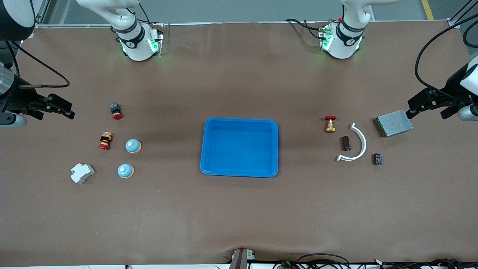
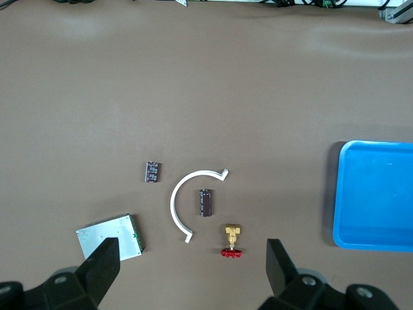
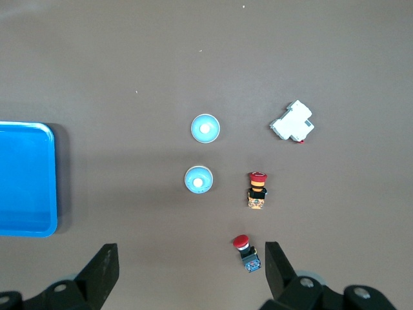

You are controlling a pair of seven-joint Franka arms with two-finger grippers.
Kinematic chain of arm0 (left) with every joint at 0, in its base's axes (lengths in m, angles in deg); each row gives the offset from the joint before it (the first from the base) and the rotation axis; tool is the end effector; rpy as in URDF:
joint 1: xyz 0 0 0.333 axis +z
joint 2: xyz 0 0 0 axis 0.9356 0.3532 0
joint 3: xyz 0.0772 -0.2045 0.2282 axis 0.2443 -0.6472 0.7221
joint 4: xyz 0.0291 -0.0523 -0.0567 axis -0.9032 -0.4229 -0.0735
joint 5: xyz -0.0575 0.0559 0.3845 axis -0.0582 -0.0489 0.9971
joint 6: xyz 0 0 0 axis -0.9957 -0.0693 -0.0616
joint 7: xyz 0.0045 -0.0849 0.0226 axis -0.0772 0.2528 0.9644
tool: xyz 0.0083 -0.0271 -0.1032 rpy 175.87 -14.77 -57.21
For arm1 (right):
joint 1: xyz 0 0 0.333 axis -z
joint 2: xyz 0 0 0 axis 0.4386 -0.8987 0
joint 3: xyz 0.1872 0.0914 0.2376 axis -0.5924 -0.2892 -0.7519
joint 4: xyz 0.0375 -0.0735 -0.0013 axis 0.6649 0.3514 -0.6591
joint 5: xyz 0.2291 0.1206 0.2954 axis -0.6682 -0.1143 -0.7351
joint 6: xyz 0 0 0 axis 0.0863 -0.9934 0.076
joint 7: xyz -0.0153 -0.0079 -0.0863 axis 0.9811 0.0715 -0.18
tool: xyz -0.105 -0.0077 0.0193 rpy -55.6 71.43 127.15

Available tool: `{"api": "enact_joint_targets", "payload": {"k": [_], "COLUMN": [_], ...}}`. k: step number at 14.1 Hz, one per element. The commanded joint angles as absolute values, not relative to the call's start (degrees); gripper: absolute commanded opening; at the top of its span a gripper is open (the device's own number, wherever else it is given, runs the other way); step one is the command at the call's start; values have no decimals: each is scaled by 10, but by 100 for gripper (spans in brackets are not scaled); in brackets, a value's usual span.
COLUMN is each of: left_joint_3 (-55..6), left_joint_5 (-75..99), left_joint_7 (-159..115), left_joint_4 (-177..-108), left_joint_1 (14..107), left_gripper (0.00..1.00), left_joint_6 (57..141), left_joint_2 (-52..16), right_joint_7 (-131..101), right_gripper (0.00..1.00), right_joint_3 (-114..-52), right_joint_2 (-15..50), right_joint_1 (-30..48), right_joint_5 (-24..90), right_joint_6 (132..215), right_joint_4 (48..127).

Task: Place electrolytic capacitor and blue bell in tray
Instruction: 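Lower the right gripper onto a blue bell while the left gripper reaches a capacitor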

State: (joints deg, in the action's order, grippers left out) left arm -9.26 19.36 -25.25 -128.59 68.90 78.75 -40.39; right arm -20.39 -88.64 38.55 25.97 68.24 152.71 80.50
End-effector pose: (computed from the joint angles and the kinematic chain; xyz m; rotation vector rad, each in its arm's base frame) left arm 0.5829 -0.0384 0.6338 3.0961 0.0001 0.1792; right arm 0.5754 0.0038 0.5931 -3.1107 0.0146 -0.0172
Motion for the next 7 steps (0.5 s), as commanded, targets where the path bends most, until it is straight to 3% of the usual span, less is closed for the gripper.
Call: {"api": "enact_joint_targets", "payload": {"k": [1, 7], "left_joint_3": [-93, -92], "left_joint_5": [194, 197], "left_joint_7": [-249, -252], "left_joint_4": [-1286, -1278], "left_joint_1": [690, 689], "left_gripper": [100, 100], "left_joint_6": [777, 777], "left_joint_2": [-413, -405], "right_joint_7": [-200, -201], "right_gripper": [100, 100], "right_joint_3": [-889, -889], "right_joint_2": [398, 398], "right_joint_1": [264, 263], "right_joint_5": [676, 676], "right_joint_6": [1534, 1540], "right_joint_4": [819, 827]}}
